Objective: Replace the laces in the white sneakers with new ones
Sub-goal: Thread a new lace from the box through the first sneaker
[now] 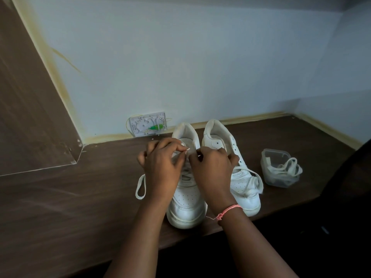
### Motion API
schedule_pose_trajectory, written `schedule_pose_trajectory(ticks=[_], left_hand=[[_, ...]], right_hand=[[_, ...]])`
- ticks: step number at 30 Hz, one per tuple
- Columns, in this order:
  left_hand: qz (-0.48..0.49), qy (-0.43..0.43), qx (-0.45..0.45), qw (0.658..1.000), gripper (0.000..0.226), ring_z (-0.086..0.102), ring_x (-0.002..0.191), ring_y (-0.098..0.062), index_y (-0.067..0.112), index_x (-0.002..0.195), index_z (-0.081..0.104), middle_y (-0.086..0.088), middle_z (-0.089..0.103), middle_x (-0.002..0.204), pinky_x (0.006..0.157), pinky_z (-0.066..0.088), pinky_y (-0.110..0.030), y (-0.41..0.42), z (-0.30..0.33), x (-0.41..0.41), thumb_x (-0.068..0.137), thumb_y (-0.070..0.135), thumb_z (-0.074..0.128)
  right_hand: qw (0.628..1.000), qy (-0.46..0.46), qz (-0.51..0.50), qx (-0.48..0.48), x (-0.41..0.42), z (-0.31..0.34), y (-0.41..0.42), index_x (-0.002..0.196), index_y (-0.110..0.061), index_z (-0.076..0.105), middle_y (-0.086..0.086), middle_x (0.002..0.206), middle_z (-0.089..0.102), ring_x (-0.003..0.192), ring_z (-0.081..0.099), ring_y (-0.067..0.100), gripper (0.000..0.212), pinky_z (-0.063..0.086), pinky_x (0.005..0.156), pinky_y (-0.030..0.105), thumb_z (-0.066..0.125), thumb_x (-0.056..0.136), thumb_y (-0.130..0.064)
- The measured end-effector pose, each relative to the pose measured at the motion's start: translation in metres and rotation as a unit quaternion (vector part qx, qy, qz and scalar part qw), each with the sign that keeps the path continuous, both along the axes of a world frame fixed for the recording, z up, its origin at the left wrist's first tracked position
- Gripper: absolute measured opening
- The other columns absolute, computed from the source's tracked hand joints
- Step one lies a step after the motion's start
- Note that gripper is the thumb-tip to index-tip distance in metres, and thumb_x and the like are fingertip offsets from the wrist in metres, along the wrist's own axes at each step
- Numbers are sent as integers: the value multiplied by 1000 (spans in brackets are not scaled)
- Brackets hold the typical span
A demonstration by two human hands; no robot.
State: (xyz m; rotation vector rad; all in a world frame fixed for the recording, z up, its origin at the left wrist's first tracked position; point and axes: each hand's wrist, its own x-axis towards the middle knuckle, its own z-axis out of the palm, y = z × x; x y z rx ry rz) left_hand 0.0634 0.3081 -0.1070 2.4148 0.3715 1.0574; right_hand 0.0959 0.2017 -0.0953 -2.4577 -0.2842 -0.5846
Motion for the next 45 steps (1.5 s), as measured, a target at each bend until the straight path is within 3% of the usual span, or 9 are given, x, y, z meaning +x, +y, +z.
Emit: schedule_pose_trajectory(ticks=[3,9,16,20,28,35,38,42,45], left_hand=[[-6,13,18,1000,8,51,99,-10,37,83,74,21,65,97,81,16,-30,-1,3,3,78,31,77],[-17,27,14,999,10,52,98,-12,39,85,76,18,65,94,81,15,-29,-5,4,6,79,31,76],[27,4,-24,999,13,55,97,-12,38,90,73,16,67,93,83,16,-28,-15,1,5,80,30,76],[41,-20,-54,998,25,54,88,-6,37,92,65,20,65,80,82,18,-27,-17,1,5,74,29,81],[51,15,-30,998,12,46,97,-8,39,83,72,16,59,96,80,15,-27,-16,-2,7,76,32,79],[39,14,-38,998,12,38,93,-1,41,87,71,18,59,97,78,13,-27,-14,-3,8,79,33,77],[42,19,-29,999,23,44,99,-8,43,98,70,17,58,101,79,14,-27,-13,-3,7,78,35,77],[46,22,-36,998,23,44,103,-11,46,104,69,17,57,108,80,16,-30,-9,0,5,82,40,72],[42,26,-48,998,24,43,108,-10,48,108,66,20,56,116,85,17,-32,-3,3,5,92,31,59]], right_hand=[[999,25,13,16,0,2,-3,68,-25,55,-9,60,49,86,52,18,27,21,90,38,50,92,-34],[998,50,37,-5,3,8,-10,91,-25,69,-6,81,67,103,52,16,23,15,88,35,49,96,-37],[998,31,53,9,9,5,-16,115,-34,64,-6,90,71,110,50,14,22,12,82,32,53,97,-28],[999,13,39,13,10,1,-14,115,-35,63,-7,87,71,113,44,13,23,13,84,32,55,95,-26],[999,-18,34,34,10,-1,-10,98,-30,66,-8,85,68,107,44,15,14,11,81,30,59,92,-20],[998,21,54,-6,15,-1,-15,100,-31,60,-13,104,62,115,36,16,9,9,75,32,54,94,-26],[999,32,22,1,27,12,-34,100,-28,58,-9,113,59,116,33,21,10,12,80,34,52,94,-23],[988,-9,-137,74,38,36,-77,103,-18,57,6,119,57,117,38,30,11,27,93,46,50,95,-24],[983,-27,-180,-5,35,37,-83,111,-20,58,11,128,50,122,34,35,20,27,96,49,55,93,-25]])
